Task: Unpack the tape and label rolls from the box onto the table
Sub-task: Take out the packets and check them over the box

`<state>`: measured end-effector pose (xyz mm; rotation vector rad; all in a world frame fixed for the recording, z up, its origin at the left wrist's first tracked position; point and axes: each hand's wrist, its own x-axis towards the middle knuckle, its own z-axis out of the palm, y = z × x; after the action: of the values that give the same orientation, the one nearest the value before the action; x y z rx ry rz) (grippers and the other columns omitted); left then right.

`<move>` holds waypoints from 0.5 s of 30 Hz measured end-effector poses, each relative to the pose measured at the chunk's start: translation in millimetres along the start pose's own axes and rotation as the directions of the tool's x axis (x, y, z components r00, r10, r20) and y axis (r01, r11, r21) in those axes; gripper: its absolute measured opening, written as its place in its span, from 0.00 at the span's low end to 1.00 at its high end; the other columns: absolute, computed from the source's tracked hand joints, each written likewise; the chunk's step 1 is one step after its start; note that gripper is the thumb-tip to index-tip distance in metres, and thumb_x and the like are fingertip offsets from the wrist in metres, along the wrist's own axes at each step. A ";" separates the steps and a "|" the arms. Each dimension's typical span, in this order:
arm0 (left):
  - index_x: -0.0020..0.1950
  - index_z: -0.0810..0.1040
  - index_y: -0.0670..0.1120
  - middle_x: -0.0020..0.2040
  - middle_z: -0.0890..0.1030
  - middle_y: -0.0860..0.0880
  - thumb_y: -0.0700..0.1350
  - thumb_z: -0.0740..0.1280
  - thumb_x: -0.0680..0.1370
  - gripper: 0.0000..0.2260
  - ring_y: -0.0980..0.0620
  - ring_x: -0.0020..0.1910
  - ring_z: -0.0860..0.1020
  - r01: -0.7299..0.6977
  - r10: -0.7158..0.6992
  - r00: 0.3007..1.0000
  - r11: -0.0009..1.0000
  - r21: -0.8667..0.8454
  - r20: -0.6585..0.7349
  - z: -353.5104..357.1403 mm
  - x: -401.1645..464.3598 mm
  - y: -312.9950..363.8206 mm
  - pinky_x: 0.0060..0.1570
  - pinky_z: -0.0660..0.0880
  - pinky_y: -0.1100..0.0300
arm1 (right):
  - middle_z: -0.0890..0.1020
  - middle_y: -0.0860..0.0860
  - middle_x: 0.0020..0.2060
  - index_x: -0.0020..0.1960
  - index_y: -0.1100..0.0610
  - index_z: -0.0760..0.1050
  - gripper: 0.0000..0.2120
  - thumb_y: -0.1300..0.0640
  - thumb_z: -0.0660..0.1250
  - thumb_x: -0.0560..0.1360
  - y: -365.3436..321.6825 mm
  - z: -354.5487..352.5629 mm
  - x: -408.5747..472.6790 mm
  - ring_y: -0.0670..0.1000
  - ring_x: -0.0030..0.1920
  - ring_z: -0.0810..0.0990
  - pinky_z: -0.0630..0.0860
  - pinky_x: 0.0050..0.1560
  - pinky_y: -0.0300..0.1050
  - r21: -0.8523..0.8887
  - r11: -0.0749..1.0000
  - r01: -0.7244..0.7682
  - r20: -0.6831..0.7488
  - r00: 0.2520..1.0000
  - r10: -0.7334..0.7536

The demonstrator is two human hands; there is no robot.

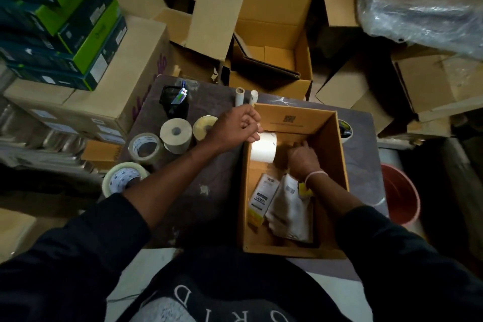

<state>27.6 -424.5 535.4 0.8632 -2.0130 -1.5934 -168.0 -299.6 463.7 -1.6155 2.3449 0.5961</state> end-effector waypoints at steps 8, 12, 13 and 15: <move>0.57 0.77 0.38 0.46 0.86 0.41 0.36 0.70 0.79 0.08 0.47 0.44 0.87 0.061 -0.065 0.997 0.995 -0.074 -0.051 2.7 -2.2 -6.6 0.46 0.85 0.50 | 0.70 0.53 0.72 0.70 0.52 0.74 0.24 0.42 0.53 0.81 8.1 12.8 11.2 0.62 0.74 0.58 0.55 0.72 0.61 -0.428 0.904 0.026 0.171 0.984 0.052; 0.57 0.77 0.38 0.47 0.86 0.41 0.35 0.68 0.79 0.08 0.47 0.44 0.87 0.092 -0.098 0.994 0.990 -0.105 -0.054 0.8 -3.3 -6.9 0.47 0.84 0.52 | 0.63 0.58 0.76 0.75 0.54 0.67 0.27 0.42 0.54 0.81 -2.8 5.0 13.9 0.63 0.76 0.57 0.50 0.74 0.63 -0.409 0.912 -0.025 0.167 0.981 0.101; 0.58 0.77 0.37 0.47 0.86 0.41 0.35 0.68 0.79 0.08 0.47 0.45 0.87 0.095 -0.101 0.993 0.990 -0.105 -0.054 0.8 -3.8 -6.9 0.47 0.84 0.52 | 0.63 0.59 0.76 0.75 0.55 0.67 0.26 0.44 0.54 0.81 -4.2 3.6 14.5 0.63 0.76 0.58 0.51 0.74 0.63 -0.399 0.916 -0.036 0.165 0.980 0.110; 0.58 0.76 0.37 0.48 0.86 0.40 0.35 0.68 0.80 0.08 0.47 0.45 0.87 0.097 -0.103 0.993 0.989 -0.108 -0.054 0.7 -4.4 -7.1 0.47 0.84 0.52 | 0.65 0.59 0.74 0.74 0.55 0.68 0.24 0.46 0.54 0.82 -4.6 1.6 15.5 0.61 0.73 0.64 0.52 0.74 0.62 -0.364 0.930 -0.046 0.162 0.980 0.112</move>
<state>31.7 -421.9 528.5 0.9734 -1.8533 -1.6907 -169.3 -313.3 455.0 -1.5278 2.2709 1.1972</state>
